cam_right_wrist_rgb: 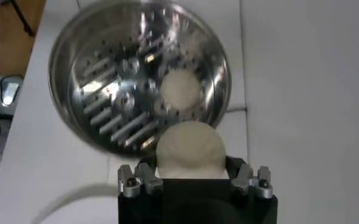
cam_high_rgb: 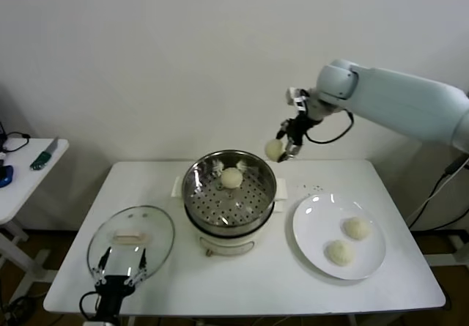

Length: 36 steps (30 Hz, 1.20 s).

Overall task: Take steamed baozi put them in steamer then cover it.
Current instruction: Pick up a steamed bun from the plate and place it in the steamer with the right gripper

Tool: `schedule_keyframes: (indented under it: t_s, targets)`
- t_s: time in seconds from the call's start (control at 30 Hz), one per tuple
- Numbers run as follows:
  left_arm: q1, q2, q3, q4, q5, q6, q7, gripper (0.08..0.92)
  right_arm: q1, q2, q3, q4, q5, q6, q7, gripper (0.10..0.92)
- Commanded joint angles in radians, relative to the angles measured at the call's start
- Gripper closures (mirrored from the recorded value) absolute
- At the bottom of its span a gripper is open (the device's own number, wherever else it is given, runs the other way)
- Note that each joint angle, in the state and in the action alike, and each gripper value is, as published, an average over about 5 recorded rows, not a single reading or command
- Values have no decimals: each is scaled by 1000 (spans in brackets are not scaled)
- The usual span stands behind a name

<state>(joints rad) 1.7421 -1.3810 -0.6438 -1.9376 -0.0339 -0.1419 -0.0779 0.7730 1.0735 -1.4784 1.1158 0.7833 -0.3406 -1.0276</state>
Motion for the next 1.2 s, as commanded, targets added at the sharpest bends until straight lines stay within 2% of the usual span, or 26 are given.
schedule_keyframes:
  t_s: [0.03,0.23,0.53,1.1,1.2]
  targets:
    - [11,3,4,-29,2,3,2,177,46,265,-58,-30,179,-48,50,304]
    - [16,6,1,-41,6,2,2,177,-45,379,-59,-103,173,-56,74,304]
    - [14,11,-4,-48,5,2,1,177,-142,470,-91,-172,133,-54,72,303]
    - [9,12,-13,-22,-10,-5,0,177,-192,483,-135,-210,83,-38,52,294]
    - [8,13,-11,-18,-10,-6,0,177,-193,485,-130,-218,82,-40,49,261]
